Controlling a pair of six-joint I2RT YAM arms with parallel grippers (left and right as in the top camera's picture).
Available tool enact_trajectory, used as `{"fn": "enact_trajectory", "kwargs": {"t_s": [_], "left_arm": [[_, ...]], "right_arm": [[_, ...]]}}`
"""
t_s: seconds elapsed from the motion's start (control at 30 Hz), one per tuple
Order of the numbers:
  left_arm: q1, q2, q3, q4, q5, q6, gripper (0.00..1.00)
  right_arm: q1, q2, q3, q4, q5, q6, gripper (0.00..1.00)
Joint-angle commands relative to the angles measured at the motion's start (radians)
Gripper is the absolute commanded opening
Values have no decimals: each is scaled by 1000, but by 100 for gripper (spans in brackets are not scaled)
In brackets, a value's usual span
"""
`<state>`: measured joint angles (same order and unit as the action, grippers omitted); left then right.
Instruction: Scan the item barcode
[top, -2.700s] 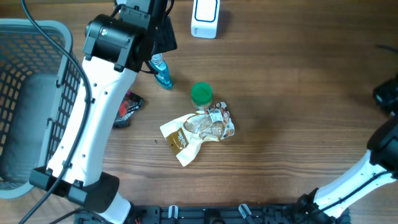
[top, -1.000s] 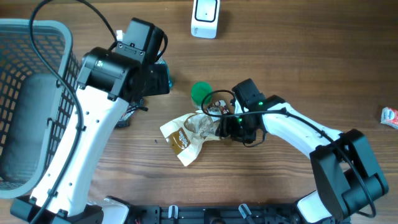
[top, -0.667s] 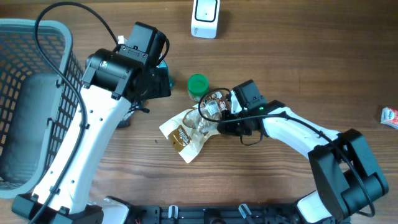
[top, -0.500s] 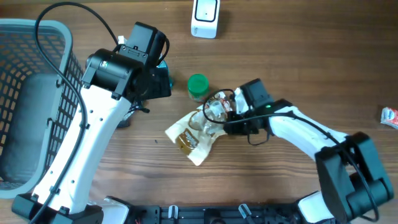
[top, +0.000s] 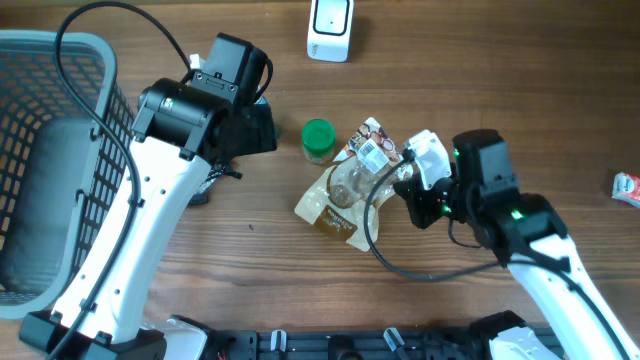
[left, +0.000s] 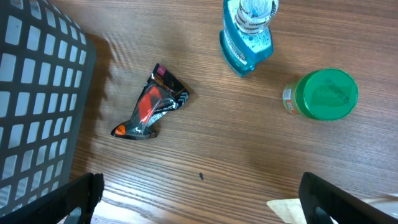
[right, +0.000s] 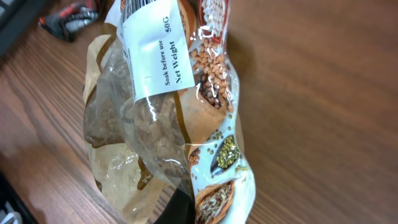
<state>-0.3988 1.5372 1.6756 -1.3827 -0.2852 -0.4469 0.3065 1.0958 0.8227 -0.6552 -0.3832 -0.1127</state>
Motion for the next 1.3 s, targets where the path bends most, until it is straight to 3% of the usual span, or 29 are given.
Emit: {"fn": "enact_trajectory", "kwargs": {"t_s": [0.0,0.2,0.53,0.67,0.83,0.93,1.07,1.27], "left_arm": [[3,-5,-8,4,10,-10,100],[3,-4,-8,22,20,-10,100],[3,-4,-8,31,20,-10,100],[3,-4,-8,32,20,-10,100],[3,-4,-8,34,20,-10,100],[3,-4,-8,35,19,-34,100],[3,-4,-8,42,19,-36,100],[3,-3,-8,84,19,-36,100]], "right_arm": [[-2,-86,32,6,24,-30,5],[-2,-194,43,14,-15,-45,4],[-2,-196,43,15,-33,-36,5],[-2,-181,43,118,209,298,5],[-2,-158,43,324,200,647,5],[-2,-57,43,488,153,846,5],[-2,224,50,877,-55,899,5],[-21,419,192,837,76,864,5]]}}
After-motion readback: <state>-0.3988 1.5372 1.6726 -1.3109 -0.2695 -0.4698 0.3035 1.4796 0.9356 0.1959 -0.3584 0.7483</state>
